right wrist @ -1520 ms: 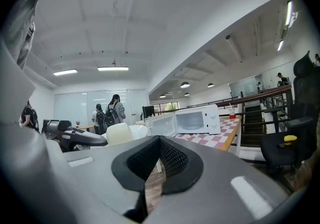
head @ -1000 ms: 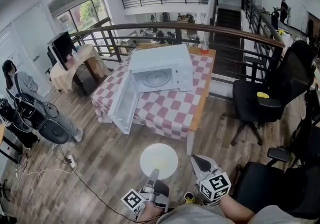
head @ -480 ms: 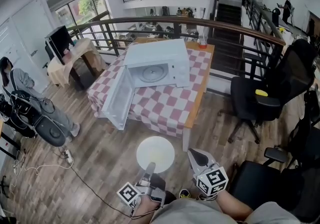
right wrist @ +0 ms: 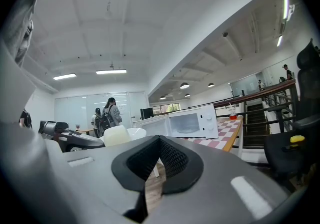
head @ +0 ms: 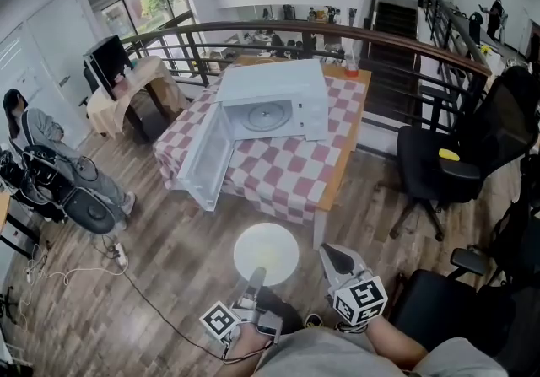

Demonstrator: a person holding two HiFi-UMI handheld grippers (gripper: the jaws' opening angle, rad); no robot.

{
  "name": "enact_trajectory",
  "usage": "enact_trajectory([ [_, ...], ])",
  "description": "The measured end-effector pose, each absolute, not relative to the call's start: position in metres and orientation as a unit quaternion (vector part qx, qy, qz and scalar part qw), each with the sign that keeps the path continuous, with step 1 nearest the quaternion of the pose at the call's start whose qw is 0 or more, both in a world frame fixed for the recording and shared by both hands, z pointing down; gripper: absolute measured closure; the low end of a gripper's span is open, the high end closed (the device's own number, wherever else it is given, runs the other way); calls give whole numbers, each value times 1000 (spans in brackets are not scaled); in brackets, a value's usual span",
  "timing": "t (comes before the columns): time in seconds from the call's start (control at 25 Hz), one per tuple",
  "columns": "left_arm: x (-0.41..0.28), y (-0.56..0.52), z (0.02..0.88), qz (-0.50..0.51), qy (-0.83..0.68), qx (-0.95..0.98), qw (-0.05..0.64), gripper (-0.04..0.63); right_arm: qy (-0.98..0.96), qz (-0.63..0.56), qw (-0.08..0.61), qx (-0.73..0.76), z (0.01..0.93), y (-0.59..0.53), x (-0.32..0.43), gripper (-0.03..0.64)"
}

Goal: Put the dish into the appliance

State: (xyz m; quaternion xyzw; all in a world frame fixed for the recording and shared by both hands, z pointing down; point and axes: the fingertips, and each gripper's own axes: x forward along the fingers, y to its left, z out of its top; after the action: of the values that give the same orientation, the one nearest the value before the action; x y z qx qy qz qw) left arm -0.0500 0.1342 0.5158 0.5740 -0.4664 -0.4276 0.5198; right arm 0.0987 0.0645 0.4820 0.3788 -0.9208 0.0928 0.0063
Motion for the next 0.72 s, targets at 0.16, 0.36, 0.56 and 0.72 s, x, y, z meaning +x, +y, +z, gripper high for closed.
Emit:
enact_trajectory([
  [0.16,-53,132,518,-425,-467,576,519,571,-921,96,4,377,484,64,95,618],
  [0.36,-61,123,514,-423,-471,577,517,571,-922,100,7,373,487,56,84,618],
  [0.56,-72,103,520,-419,-472,578,517,571,-924,97,10,370,489,37,70,618],
  [0.72,-81,81,522,-418,-471,577,520,571,-924,94,16,371,490,18,61,618],
])
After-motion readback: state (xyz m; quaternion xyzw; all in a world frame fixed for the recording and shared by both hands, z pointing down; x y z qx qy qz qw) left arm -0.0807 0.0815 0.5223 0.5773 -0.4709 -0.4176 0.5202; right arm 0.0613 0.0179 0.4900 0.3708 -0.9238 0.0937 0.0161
